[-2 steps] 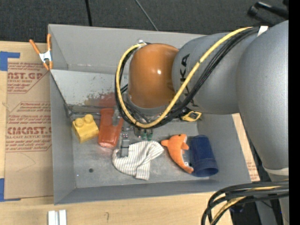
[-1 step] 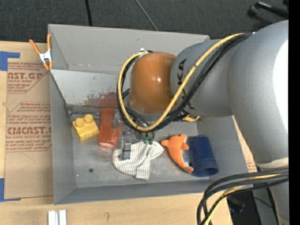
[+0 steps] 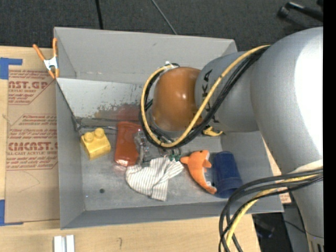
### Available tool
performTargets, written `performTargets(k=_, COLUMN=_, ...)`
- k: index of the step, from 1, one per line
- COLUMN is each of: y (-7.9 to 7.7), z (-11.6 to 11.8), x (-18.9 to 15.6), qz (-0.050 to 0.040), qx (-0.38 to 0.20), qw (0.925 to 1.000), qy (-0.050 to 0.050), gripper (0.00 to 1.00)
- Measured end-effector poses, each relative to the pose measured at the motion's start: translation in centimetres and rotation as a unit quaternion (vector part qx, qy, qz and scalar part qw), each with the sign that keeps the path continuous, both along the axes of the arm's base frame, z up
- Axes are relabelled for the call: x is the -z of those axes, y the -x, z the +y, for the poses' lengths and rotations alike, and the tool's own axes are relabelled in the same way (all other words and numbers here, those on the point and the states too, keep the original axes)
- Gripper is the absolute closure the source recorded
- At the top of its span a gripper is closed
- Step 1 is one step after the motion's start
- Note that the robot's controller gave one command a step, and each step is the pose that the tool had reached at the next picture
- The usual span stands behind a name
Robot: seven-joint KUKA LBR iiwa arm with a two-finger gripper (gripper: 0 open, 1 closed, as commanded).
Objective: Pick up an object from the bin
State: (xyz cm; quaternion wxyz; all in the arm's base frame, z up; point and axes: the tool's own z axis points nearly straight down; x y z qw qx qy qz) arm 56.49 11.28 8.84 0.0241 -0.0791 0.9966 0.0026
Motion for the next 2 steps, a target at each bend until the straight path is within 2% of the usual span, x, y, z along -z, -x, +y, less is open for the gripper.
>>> performTargets(k=1, y=0.01, z=0.00, x=0.01, qz=0.0000, qx=0.000, qw=1.0000, qy=0.000, gripper=1.00)
performTargets(k=2, y=0.33, z=0.34, x=-0.40, qz=0.0039, qx=0.000, qw=1.0000, qy=0.001, gripper=1.00)
